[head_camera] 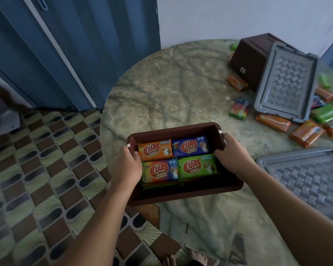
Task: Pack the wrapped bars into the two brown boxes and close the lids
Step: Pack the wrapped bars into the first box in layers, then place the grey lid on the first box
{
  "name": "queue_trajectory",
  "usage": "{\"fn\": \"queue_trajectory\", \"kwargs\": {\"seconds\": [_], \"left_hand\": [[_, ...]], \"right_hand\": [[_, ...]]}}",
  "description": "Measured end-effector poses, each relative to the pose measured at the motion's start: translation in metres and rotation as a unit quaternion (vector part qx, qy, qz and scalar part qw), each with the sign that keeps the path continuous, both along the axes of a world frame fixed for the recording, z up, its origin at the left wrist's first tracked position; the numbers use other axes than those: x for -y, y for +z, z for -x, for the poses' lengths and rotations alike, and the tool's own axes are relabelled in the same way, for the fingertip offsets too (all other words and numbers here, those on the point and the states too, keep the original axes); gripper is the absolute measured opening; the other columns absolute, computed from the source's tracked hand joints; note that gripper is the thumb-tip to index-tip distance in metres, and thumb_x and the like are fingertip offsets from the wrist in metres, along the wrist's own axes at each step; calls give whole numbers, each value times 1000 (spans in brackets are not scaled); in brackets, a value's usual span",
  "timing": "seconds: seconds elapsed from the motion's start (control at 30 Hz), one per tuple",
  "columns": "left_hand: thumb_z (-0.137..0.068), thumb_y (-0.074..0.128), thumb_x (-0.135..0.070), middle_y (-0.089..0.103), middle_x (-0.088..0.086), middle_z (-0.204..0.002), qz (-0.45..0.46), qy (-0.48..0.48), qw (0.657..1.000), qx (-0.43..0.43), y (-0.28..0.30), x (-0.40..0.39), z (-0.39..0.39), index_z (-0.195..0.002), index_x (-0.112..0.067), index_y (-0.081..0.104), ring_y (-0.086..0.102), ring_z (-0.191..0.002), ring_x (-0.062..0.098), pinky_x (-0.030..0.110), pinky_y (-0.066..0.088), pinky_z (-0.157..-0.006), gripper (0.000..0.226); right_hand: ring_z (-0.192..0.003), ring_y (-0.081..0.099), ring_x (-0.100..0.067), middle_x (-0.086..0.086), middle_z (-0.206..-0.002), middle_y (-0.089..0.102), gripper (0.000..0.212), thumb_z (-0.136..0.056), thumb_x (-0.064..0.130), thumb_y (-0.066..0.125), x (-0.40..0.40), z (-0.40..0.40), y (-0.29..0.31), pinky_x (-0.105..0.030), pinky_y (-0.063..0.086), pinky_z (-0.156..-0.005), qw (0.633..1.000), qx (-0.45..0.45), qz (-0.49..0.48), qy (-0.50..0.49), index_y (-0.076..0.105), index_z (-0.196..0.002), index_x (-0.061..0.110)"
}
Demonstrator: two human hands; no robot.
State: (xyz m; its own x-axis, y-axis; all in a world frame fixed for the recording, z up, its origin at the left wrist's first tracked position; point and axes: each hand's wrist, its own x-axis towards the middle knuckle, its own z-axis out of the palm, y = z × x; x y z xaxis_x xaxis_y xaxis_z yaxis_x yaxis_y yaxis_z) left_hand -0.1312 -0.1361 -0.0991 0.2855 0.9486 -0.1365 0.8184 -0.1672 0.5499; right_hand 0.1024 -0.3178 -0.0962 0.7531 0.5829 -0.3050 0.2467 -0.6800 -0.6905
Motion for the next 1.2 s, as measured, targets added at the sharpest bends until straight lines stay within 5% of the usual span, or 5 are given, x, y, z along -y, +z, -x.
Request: {"fn": "queue_trajectory", "kwargs": {"seconds": [0.3,0.47,0.63,0.9,1.2], "left_hand": [[-107,44,-39,63,15,-120,8,-23,1000,0,-5,-2,1,-125,-11,47,62,-106,37,46,50,-79,34],[-94,58,-58,40,28,-138,-186,-15,982,-28,5,18,-6,-142,-8,39,39,-121,45,55,36,-100,72],[-94,68,-44,49,27,-126,-281,-120,947,101,30,54,-59,-131,-5,45,43,-116,44,55,36,-98,59],[-96,52,-44,57,8,-102,-210,-304,911,184,49,184,-197,-112,-16,55,56,-96,29,38,45,-83,32],[-83,64,-74,62,14,-127,30,-289,944,-157,-29,274,-267,-126,-10,50,60,-118,35,40,50,-92,78]], "right_hand": [[-74,54,-8,2,-94,59,45,-95,17,59,12,11,2,-24,38,-55,999,26,3,-25,50,-139,21],[-86,59,-20,-3,-112,63,49,-99,28,58,18,13,2,-26,42,-59,999,-5,-14,-35,45,-146,26],[-108,61,-26,-10,-126,64,53,-101,65,40,53,-18,6,-40,48,-92,994,-24,-65,-80,49,-141,31],[-80,64,-13,5,-96,67,44,-99,52,55,174,-123,-9,-37,55,-73,995,79,49,-46,53,-134,25],[-128,41,-41,-17,-140,44,59,-94,46,63,276,-204,-38,-49,41,-103,976,140,162,-37,43,-146,28]]}}
